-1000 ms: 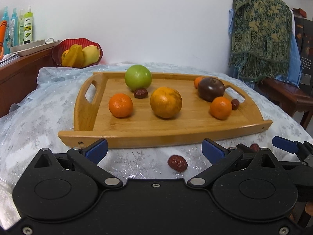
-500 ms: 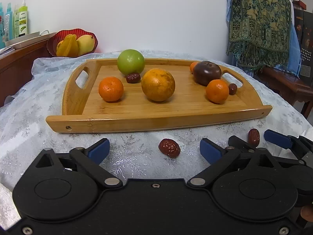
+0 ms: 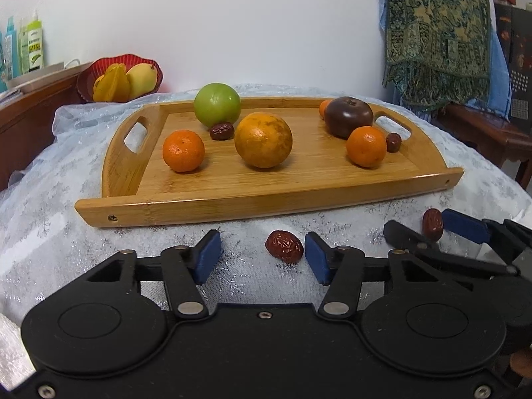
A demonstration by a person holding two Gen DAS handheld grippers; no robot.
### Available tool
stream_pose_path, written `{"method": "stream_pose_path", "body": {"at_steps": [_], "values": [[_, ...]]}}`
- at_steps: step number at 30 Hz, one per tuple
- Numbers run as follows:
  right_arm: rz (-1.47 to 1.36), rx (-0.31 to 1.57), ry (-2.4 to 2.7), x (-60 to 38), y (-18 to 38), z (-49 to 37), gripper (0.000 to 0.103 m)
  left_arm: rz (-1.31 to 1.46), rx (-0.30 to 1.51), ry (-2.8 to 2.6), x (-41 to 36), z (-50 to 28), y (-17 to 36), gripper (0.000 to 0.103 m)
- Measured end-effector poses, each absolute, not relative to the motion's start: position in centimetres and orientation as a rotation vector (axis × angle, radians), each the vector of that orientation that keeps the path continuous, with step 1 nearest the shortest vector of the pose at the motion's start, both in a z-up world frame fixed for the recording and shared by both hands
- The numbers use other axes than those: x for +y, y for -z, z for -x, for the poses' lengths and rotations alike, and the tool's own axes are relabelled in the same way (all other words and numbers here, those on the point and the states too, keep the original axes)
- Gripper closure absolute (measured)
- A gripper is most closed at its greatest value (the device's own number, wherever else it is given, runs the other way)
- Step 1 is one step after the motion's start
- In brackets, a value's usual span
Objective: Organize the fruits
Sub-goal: 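Grasp a red date with the left tool while the right tool grasps another red date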
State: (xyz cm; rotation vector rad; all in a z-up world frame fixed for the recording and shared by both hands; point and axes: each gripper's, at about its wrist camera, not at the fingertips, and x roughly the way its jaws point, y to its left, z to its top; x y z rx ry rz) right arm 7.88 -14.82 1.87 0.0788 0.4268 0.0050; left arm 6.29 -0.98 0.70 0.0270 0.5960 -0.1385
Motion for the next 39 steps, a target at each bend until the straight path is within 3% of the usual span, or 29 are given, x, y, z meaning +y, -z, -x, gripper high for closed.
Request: {"method": "stream_pose_path", "body": {"at_steps": [10, 25, 30, 39], "values": [[-0.086, 0.424, -0.006, -14.7, -1.81, -7.79, 0.043, -0.023, 0.605, 0.188, -1.25, -6.18, -0.8, 0.076], [-0.084, 0.424, -0.007, -14.61, -1.82, -7.8, 0.055, -0.017, 0.614, 0.2, -1.29, -6.05, -0.75, 0.08], [-0.08, 0.423, 0.009, -14.65, -1.86, -7.84, 0.07, -0.029, 0.612, 0.2, -1.38, -6.05, -0.75, 0.08], [-0.091, 0.423, 0.004, -14.81, -1.97, -7.94, 0.079, -0.026, 0.613, 0.201, -1.39, -6.07, -0.87, 0.08]]}}
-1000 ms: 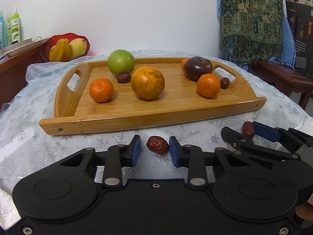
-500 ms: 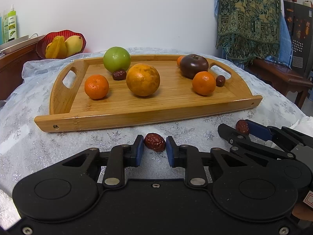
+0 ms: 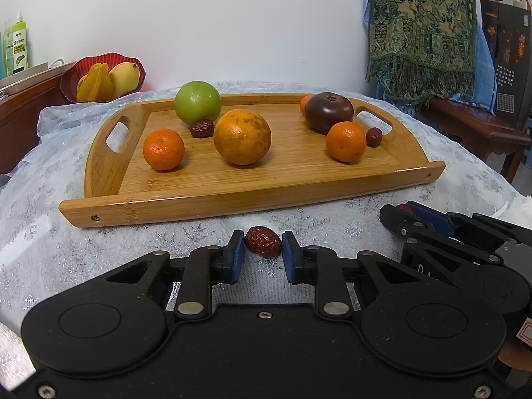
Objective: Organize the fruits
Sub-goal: 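Grasp a red date with the left tool while the right tool grasps another red date, then carry both red dates over the bamboo tray with both tools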
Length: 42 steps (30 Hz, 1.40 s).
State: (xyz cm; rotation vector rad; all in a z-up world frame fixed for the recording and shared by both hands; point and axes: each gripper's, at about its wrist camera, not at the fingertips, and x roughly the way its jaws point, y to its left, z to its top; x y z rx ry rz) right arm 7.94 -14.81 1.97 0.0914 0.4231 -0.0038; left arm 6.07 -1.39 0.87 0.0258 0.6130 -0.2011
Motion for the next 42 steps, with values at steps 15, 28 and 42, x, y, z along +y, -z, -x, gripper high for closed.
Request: {"method": "stream_pose_path", "body": {"at_steps": [15, 28, 42], "values": [[-0.13, 0.385, -0.069, -15.0, -3.7, -8.9, 0.079, 0.0, 0.581, 0.21, -0.9, -6.6, -2.4, 0.08], [-0.151, 0.354, -0.12, -15.5, -7.0, -12.5, 0.079, 0.055, 0.5, 0.176, 1.2, -10.0, -6.6, 0.081], [-0.225, 0.403, -0.104, -16.7, -11.3, -18.1, 0.079, 0.133, 0.513, 0.082, 4.8, -17.2, -9.4, 0.081]]}}
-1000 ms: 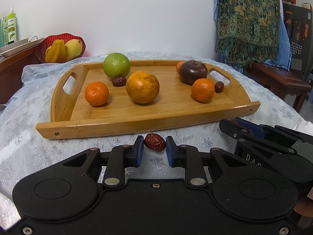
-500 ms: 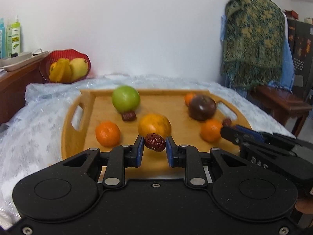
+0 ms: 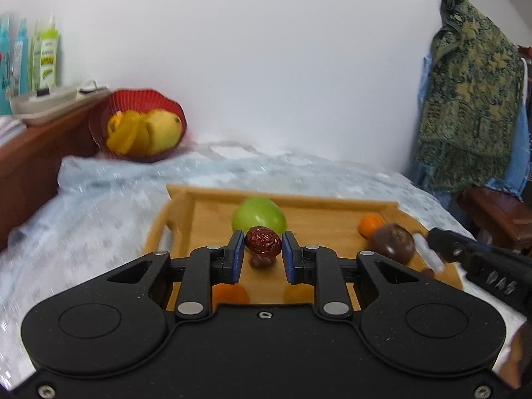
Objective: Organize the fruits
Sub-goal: 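Carry both red dates over the bamboo tray with both tools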
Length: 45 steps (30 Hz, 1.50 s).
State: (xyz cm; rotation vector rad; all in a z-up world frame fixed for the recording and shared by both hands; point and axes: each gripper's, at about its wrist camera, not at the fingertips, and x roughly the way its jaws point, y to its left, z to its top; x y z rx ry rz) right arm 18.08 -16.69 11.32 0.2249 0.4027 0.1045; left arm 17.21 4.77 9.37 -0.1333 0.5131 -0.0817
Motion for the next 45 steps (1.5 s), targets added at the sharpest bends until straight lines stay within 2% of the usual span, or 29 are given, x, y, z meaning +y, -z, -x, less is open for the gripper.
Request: {"method": "stream_pose_path", "body": {"at_steps": [8, 22, 34, 45], "values": [[-0.304, 0.45, -0.108, -16.8, -12.7, -22.5, 0.079, 0.168, 0.527, 0.041, 6.3, -21.8, -9.8, 0.081], [-0.325, 0.628, -0.148, -14.9, -9.3, -30.7, 0.079, 0.194, 0.613, 0.015, 8.4, -26.2, -7.7, 0.081], [-0.282, 0.721, -0.173, -14.0, -7.4, -32.2, 0.078, 0.184, 0.672, 0.015, 8.1, -26.7, -6.2, 0.08], [-0.239, 0.733, -0.184, -13.6, -7.1, -32.2, 0.078, 0.167, 0.695, 0.016, 7.8, -26.9, -5.7, 0.08]]}}
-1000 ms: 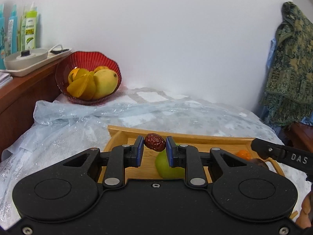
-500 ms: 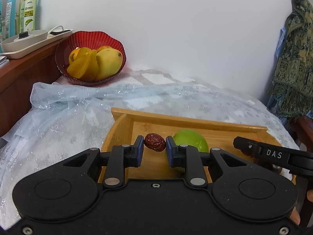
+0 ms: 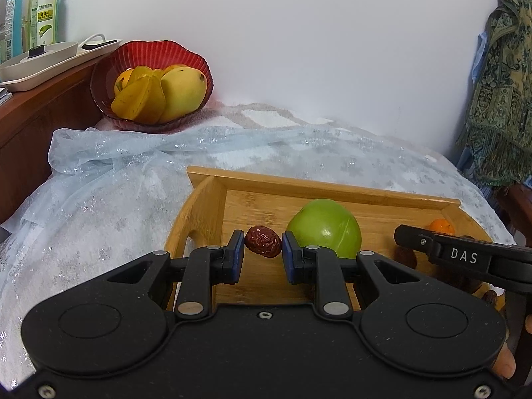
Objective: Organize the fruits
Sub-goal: 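Carry both red dates over the bamboo tray with both tools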
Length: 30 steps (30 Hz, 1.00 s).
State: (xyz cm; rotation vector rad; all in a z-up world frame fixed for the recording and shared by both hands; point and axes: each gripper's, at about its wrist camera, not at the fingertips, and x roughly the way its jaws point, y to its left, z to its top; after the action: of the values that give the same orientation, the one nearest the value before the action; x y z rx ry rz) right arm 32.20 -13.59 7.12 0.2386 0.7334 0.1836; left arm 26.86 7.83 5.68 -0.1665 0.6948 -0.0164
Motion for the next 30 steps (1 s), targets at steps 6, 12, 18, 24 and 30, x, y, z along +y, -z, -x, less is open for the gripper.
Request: {"method": "stream_pose_path", "body": {"at_steps": [6, 12, 18, 24, 30], "values": [[-0.195, 0.731, -0.183, -13.1, -7.1, -32.1, 0.078, 0.163, 0.703, 0.016, 7.8, -26.9, -5.6, 0.08], [-0.184, 0.728, -0.187, -13.0, -7.1, -32.0, 0.078, 0.161, 0.716, 0.018, 7.9, -27.1, -5.3, 0.08], [-0.166, 0.723, -0.19, -12.7, -7.0, -31.9, 0.075, 0.152, 0.728, 0.02, 7.7, -27.1, -4.9, 0.08], [-0.153, 0.72, -0.192, -12.5, -7.0, -31.7, 0.071, 0.147, 0.738, 0.02, 7.7, -27.2, -4.7, 0.08], [-0.149, 0.717, -0.191, -12.4, -7.0, -31.7, 0.069, 0.14, 0.748, 0.021, 7.6, -27.3, -4.5, 0.08]]}}
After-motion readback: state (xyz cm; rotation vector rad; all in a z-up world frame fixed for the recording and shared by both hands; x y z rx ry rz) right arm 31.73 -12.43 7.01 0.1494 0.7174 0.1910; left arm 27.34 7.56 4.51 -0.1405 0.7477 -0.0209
